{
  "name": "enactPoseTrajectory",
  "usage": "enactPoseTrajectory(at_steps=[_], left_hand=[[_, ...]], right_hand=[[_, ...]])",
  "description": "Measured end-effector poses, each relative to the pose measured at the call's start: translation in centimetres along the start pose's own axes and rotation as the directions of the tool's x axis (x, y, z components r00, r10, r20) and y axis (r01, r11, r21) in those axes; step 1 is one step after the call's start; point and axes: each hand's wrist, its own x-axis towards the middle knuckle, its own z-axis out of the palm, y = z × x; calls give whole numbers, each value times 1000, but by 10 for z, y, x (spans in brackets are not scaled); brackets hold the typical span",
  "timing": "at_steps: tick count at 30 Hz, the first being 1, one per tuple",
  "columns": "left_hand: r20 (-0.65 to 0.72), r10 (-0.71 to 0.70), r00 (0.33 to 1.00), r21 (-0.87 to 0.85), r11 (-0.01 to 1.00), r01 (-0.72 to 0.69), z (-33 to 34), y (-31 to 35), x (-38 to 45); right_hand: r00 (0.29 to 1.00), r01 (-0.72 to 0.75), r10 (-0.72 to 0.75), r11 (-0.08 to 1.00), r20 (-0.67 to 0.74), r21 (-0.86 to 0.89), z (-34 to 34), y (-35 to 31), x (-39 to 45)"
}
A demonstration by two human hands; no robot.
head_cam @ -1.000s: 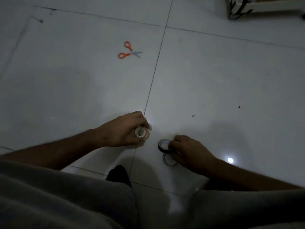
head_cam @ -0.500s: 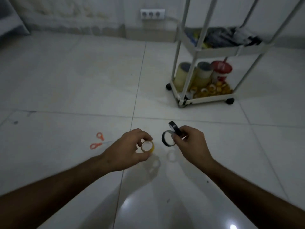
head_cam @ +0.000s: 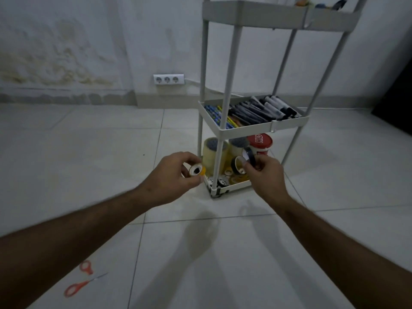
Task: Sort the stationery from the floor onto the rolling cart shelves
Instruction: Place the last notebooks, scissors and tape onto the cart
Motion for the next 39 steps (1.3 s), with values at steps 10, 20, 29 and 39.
enactPoseTrajectory(at_steps=[10,20,29,39], left_hand=[[17,-134,991,54,990,133,63,-58,55],[1,-298,955,-36,954,297,93,-89,62],[23,-294,956,-32,955,295,108,-82,65],[-29,-208,978,-103,974,204,129,-58,32]], right_hand=[[970,-178,206,963,126,-201,78,95,62],[940,111,69,863,333,-493,115,125,55],[952,225,-87,848,292,-479,104,117,47],[853,-325,165,911,495,256,69,76,-12]])
